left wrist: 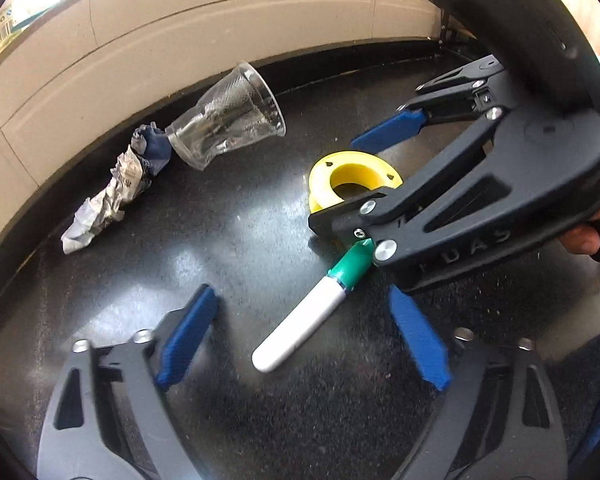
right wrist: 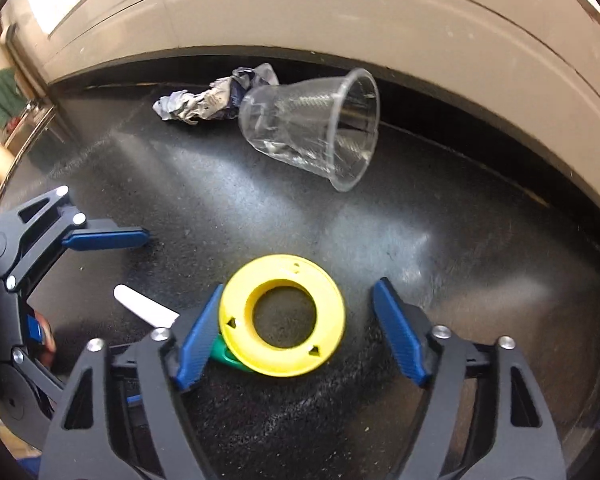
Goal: Collect trash
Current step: 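Grasp the green-capped marker with the left tool while the right tool grasps the yellow tape roll, then carry marker and tape roll toward the bin with both tools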
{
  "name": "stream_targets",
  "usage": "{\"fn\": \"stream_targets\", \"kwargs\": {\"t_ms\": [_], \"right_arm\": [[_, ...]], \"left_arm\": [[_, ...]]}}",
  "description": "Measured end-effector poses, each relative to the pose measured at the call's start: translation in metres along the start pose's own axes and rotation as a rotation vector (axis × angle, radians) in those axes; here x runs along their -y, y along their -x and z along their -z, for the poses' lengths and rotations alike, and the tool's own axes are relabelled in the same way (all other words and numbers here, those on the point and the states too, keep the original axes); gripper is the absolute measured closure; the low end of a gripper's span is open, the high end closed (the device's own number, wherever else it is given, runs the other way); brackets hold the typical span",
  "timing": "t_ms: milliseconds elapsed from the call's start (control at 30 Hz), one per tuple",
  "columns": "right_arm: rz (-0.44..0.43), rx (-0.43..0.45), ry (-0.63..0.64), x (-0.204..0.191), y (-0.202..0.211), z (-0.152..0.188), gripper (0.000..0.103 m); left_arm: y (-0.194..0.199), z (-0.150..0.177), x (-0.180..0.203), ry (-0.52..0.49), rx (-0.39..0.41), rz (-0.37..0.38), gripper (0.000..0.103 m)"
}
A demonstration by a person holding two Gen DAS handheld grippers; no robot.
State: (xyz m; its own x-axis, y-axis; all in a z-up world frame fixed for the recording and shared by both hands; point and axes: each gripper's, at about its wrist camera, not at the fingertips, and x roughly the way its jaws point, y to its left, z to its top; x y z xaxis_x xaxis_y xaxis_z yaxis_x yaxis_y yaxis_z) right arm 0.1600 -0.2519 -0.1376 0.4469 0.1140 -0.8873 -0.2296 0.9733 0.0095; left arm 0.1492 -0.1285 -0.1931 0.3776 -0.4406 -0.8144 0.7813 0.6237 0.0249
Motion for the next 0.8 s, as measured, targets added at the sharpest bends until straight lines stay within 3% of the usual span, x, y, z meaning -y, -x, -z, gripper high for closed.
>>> {"fn": "stream_targets", "kwargs": {"t_ms": [133, 200, 233, 467, 800], "right_arm": [[-0.027, -0.003, -0.022, 0.004, 0.004, 0.000, 0.048], [-0.024, 0.006, -0.044, 0.011, 0.011, 0.001, 0.048], [-0.023, 0.011, -0.053, 0.015, 0.013, 0.001, 0.048], [-0.015, 0.067, -0.129, 0.032, 0.054, 0.004, 0.048], [0.002, 0.118, -0.158, 0.018, 0.115, 0.036, 0.048]], "left_arm": [[0.005, -0.004, 0.010, -0.022, -0.002, 0.006, 0.066], [0.006, -0.003, 0.017, -0.037, -0.009, -0.001, 0.075], [0.006, -0.003, 0.020, -0.037, -0.013, -0.002, 0.089], [0.017, -0.003, 0.028, 0.049, -0.059, -0.022, 0.090], [0.086, 0.015, 0.027, 0.292, -0.041, -0.130, 0.090]]}}
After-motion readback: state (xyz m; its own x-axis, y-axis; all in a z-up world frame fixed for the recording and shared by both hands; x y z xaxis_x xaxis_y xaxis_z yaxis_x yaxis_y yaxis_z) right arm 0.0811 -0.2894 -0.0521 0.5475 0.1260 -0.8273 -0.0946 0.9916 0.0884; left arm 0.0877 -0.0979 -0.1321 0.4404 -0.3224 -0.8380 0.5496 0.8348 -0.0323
